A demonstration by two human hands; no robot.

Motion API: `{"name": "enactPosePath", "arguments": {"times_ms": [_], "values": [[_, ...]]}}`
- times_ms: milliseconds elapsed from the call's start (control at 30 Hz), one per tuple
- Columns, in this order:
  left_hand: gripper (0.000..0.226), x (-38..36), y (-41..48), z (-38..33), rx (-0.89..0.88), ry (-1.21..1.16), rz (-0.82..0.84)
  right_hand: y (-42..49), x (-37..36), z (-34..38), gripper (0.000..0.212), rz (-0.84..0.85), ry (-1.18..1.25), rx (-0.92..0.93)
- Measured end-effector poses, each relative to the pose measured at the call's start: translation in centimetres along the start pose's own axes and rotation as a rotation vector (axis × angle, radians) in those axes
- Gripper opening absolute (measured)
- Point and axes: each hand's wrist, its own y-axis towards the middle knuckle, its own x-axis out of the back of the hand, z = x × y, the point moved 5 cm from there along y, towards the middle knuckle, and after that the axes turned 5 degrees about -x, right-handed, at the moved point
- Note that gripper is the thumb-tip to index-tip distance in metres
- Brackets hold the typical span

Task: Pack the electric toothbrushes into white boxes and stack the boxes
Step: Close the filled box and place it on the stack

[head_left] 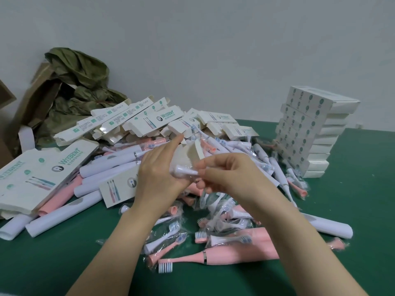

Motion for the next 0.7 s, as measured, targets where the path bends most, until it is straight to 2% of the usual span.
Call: {"name": "enactPosePath", "arguments": {"times_ms": [167,333,533,700], "values": [[0.074,-0.1,-0.1,0.3,0.013,0.001,0.011,0.1,2.0,-0.1,0.019,-0.250,-0.150,0.090],[0.076,-0.6,-0.4,0.3,-0.019,0.043,0.013,1.0,2.3,0.6,0.021,-0.259,-0.090,0.098],[0.077,-0.8,-0.4,0.6,-0.031,0.044,0.020,2.2,2.4,1.9,0.023,-0.291,-0.480,0.180],[0.073,-0.6,-0.3,0.2,-0.068,0.046,0.015,2.3,3.0,2.8,0.018,-0.334,-0.671,0.226]]}}
